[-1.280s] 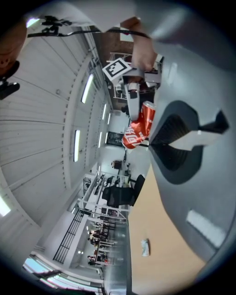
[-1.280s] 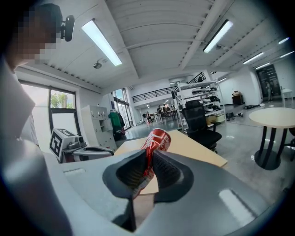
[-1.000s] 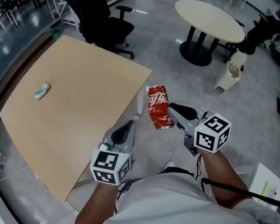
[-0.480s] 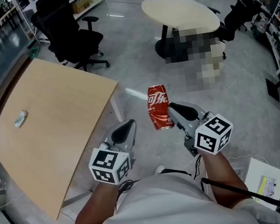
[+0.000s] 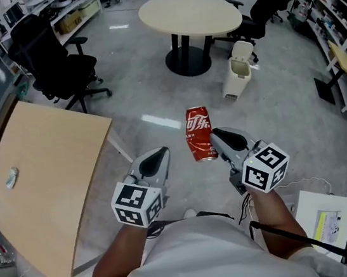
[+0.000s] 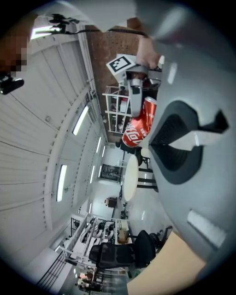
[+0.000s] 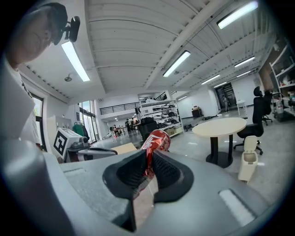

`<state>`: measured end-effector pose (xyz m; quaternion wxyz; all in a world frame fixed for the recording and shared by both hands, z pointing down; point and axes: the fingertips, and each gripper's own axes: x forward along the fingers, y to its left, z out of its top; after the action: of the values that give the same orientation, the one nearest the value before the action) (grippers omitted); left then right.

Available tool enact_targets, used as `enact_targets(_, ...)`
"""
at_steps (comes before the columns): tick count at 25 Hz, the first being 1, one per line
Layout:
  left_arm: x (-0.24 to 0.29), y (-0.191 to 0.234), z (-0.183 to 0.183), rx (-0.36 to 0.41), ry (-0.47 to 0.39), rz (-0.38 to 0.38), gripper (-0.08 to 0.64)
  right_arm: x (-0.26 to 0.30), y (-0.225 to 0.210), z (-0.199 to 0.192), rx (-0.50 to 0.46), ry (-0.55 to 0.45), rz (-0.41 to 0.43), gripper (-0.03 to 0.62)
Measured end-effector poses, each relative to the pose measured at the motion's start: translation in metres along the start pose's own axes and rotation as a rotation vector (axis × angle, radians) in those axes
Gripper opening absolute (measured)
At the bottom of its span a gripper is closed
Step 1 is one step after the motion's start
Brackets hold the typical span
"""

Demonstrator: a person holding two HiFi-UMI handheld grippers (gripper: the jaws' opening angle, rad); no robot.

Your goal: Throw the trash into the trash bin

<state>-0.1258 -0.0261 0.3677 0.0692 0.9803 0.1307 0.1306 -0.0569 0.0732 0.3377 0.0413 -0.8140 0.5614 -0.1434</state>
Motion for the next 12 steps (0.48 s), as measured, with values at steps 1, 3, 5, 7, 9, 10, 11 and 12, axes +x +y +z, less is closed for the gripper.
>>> enact_targets(1,0.008,-0.006,0.001,0.007,0.007,-0.017,0.008,-0.007,-0.007,-0.001,0.008,-0.004,-0.017,0.046)
enact_targets(3,0.023,-0.018,0.003,0.02,0.019,-0.053,0.008,-0.021,-0.021,-0.002,0.022,-0.011,-0.052,0.046)
enact_targets(5,0.036,-0.031,0.007,0.038,0.032,-0.09,0.009,-0.035,-0.034,-0.001,0.034,-0.02,-0.088,0.046)
enact_targets(7,0.046,-0.045,0.01,0.064,0.049,-0.125,0.008,-0.05,-0.044,0.001,0.049,-0.032,-0.125,0.046)
enact_targets(9,0.054,-0.058,0.011,0.086,0.067,-0.158,0.008,-0.064,-0.052,0.0,0.07,-0.042,-0.16,0.046)
enact_targets(10,0.057,-0.063,0.01,0.09,0.076,-0.174,0.008,-0.071,-0.055,-0.002,0.08,-0.046,-0.176,0.046)
enact_targets(11,0.06,-0.068,0.008,0.092,0.084,-0.19,0.009,-0.076,-0.057,-0.005,0.088,-0.05,-0.192,0.046)
enact_targets(12,0.063,-0.071,0.006,0.094,0.092,-0.207,0.008,-0.081,-0.059,-0.006,0.094,-0.054,-0.209,0.046)
